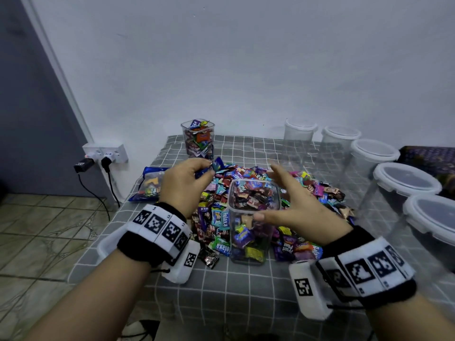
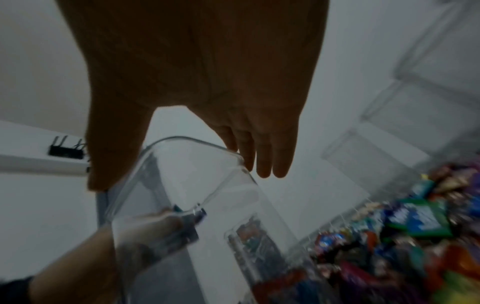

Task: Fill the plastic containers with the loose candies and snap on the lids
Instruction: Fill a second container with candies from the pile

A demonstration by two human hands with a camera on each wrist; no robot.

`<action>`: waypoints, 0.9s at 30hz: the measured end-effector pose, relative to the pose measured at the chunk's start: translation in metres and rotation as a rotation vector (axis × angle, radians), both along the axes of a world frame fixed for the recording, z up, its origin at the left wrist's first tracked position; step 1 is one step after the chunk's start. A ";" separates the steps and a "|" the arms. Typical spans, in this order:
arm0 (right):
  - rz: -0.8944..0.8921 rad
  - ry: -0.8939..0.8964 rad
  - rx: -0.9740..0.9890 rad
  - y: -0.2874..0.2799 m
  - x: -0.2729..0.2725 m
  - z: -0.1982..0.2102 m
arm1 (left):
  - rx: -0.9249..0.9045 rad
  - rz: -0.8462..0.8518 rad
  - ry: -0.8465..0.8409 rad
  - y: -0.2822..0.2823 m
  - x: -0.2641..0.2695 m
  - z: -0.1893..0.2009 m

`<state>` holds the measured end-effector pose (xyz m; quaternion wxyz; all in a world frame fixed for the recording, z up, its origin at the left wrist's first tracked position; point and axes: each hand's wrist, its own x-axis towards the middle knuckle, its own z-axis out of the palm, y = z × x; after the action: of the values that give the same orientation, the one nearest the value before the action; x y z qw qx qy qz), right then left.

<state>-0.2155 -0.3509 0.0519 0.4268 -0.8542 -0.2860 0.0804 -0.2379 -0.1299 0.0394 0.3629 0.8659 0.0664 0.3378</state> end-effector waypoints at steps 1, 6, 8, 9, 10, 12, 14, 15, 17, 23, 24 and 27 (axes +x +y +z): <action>0.025 0.069 0.012 -0.001 0.001 -0.005 | -0.049 -0.031 -0.038 -0.003 -0.001 0.006; 0.034 0.174 0.108 0.001 0.007 -0.022 | -0.226 -0.275 -0.098 -0.026 -0.006 0.027; 0.039 0.178 0.100 0.000 0.008 -0.023 | -0.182 -0.342 -0.103 -0.038 -0.008 0.027; 0.041 0.178 0.104 -0.001 0.008 -0.024 | -0.136 -0.366 -0.099 -0.043 -0.009 0.026; 0.043 0.182 0.115 -0.003 0.008 -0.024 | -0.075 -0.380 -0.095 -0.048 -0.010 0.023; 0.051 0.185 0.140 -0.004 0.008 -0.024 | 0.062 -0.377 -0.075 -0.053 -0.011 0.016; 0.054 0.177 0.132 -0.005 0.009 -0.026 | 0.172 -0.364 -0.067 -0.053 -0.012 0.008; 0.048 0.164 0.119 -0.004 0.010 -0.026 | 0.194 -0.363 -0.068 -0.053 -0.012 0.006; 0.039 0.141 0.107 -0.003 0.011 -0.028 | 0.188 -0.372 -0.051 -0.052 -0.014 0.005; 0.039 0.167 0.111 -0.004 0.008 -0.028 | 0.077 -0.391 -0.099 -0.055 -0.017 0.002; 0.036 0.164 0.103 -0.004 0.009 -0.028 | 0.018 -0.400 -0.137 -0.056 -0.019 0.001; 0.037 0.163 -0.006 -0.005 0.010 -0.028 | -0.131 -0.368 -0.194 -0.050 -0.022 -0.002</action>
<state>-0.2055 -0.3563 0.0240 0.4447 -0.8406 -0.2656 0.1582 -0.2603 -0.1795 0.0373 0.4787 0.8013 -0.1061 0.3427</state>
